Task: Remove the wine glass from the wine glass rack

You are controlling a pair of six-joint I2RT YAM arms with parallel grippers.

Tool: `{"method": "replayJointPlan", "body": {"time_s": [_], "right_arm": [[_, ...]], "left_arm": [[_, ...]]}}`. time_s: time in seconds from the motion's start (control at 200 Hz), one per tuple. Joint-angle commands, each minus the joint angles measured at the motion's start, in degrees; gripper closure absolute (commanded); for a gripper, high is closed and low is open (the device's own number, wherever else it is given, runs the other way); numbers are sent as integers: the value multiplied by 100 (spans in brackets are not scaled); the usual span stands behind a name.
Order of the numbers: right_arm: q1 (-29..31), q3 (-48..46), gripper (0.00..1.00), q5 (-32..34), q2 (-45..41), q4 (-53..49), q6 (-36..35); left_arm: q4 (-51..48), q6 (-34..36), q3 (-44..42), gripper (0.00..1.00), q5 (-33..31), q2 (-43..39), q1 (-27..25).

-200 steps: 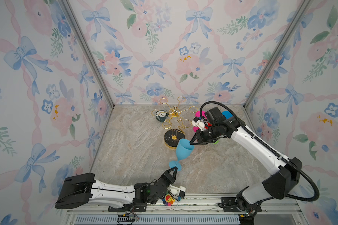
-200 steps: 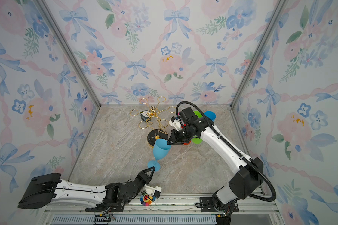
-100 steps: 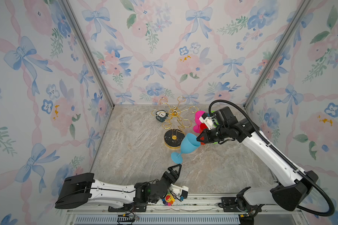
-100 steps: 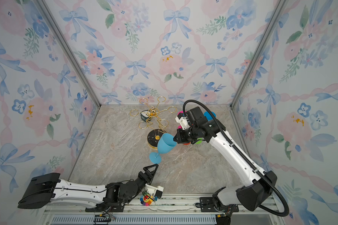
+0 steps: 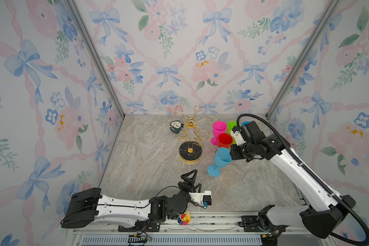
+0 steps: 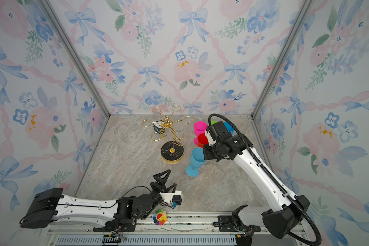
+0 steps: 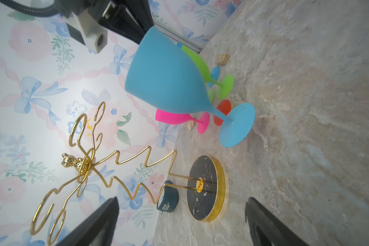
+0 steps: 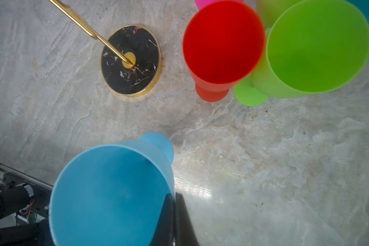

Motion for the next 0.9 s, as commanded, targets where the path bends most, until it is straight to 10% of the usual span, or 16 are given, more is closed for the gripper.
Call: {"method": "replayJointPlan", "body": {"time_s": [0.0, 0.425, 0.895], "right_arm": [[-98, -280, 100, 629, -100, -214, -60], [-566, -688, 100, 1006, 44, 352, -65], [-869, -766, 100, 1031, 243, 901, -155]], "left_arm": [[-516, -1518, 124, 5, -211, -162, 273], [-1503, -4251, 333, 3, 851, -1155, 2731], [-1496, -4987, 308, 2, 1069, -867, 4240]]}}
